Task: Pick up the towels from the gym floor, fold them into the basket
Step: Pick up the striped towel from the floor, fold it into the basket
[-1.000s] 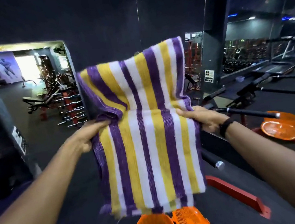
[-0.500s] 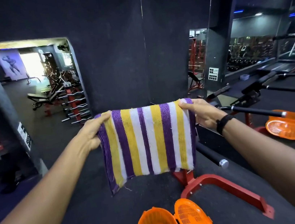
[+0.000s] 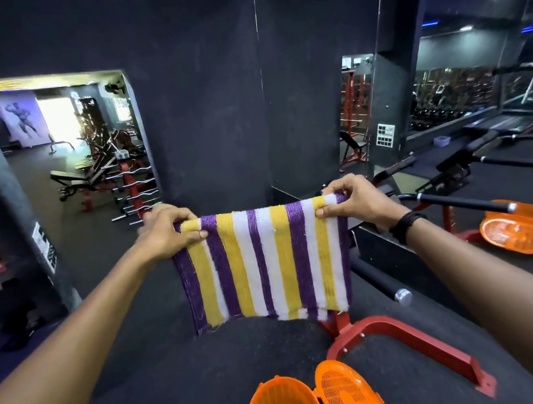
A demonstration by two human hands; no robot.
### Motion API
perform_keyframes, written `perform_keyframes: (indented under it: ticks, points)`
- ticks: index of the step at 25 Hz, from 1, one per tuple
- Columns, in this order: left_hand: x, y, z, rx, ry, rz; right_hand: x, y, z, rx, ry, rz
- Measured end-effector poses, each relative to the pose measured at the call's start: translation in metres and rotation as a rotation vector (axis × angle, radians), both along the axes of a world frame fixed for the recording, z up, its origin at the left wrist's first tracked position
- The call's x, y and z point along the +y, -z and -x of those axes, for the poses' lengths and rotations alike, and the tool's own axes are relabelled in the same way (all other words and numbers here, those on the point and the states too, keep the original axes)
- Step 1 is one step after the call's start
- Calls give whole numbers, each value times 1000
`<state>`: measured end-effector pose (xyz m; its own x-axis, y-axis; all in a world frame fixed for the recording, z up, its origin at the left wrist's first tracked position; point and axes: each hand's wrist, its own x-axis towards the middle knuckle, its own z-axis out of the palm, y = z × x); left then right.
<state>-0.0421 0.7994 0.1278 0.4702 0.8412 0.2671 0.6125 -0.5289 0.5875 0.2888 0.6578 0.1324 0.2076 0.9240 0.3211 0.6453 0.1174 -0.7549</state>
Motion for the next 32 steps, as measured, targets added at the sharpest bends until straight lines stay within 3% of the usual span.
perform_keyframes:
  ticks: [2,4,6,8,10,12,15,17,21,22,26,28,32]
  points:
    - [-5,-11,12,-157,356,298,-8,-10,-4,196,-230,114]
    - [-8,-21,21,-249,503,509,-14,-22,-8,369,-357,229]
    - [-2,-22,19,-221,375,451,-9,-22,-8,372,-265,237]
    - [2,-20,7,-140,155,337,4,-16,3,231,11,162]
    - [-7,-15,-12,-152,32,380,17,-9,22,209,195,52]
    - [-22,-20,-31,-319,25,556,22,-8,44,268,187,-31]
    - [-46,-37,-51,-538,156,850,18,-18,85,302,8,-123]
    - [-55,-44,-60,-514,240,963,12,-23,109,256,-158,-162]
    - [-52,-36,-67,-370,125,735,-6,-21,131,200,-477,65]
    - [-50,-34,-65,-378,159,676,-11,-24,131,188,-455,37]
    - [-55,-41,-52,-369,433,549,-14,-27,88,351,-35,-448]
    - [-64,-50,-54,-442,483,489,-14,-21,69,389,-191,-314]
    - [-61,-59,-64,-788,437,412,-12,8,55,197,-445,149]
